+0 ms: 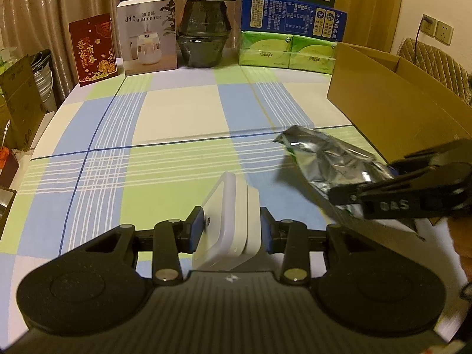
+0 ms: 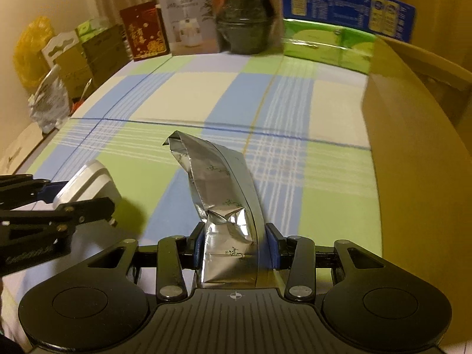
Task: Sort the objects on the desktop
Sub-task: 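Lift the adapter with the left tool while the right tool lifts the foil bag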
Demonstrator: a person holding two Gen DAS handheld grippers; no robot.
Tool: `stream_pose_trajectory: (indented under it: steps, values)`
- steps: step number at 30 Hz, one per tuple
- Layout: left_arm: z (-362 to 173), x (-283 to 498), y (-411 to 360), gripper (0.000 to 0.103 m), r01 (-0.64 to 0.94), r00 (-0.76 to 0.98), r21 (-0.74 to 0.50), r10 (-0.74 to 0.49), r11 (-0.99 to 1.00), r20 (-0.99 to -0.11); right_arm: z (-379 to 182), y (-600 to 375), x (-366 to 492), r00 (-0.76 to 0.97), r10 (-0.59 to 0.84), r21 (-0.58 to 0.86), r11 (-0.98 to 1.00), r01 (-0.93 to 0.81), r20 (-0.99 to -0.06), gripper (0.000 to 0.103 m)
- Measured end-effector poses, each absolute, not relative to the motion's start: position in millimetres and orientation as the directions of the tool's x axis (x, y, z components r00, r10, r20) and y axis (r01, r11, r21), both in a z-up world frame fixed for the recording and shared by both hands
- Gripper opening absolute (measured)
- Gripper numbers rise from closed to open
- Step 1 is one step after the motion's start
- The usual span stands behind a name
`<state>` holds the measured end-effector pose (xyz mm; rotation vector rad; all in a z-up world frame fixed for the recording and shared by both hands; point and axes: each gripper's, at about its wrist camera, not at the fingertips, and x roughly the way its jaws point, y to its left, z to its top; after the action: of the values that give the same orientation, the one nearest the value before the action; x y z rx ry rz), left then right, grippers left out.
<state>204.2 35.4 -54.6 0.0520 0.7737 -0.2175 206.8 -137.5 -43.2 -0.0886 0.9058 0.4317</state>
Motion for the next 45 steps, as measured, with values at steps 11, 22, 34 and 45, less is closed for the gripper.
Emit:
stream_pose_trajectory:
  steps: [11,22,34,45]
  values:
    - [-46.4,172.2,16.1,0.034,0.217,0.679,-0.080,-0.209,0.973,-0.704,-17.9,-157.4,161.8,0.555,0.315,0.116,0.925,-0.363,-0.770,0.039]
    - [-23.9,128.6,-12.3,0.034,0.189,0.678,-0.133,-0.228,0.973,-0.698,5.9,-182.4,117.7,0.586,0.304,0.111,0.933,-0.343,-0.751,0.039]
    - [2.3,96.1,-36.7,0.034,0.180,0.693,-0.158,-0.239,0.971,-0.681,28.7,-207.0,86.9,0.624,0.309,0.122,0.938,-0.324,-0.718,0.039]
    - [15.4,82.3,-52.9,0.034,0.182,0.692,-0.139,-0.227,0.974,-0.686,51.2,-220.8,72.4,0.660,0.325,0.139,0.938,-0.318,-0.677,0.039]
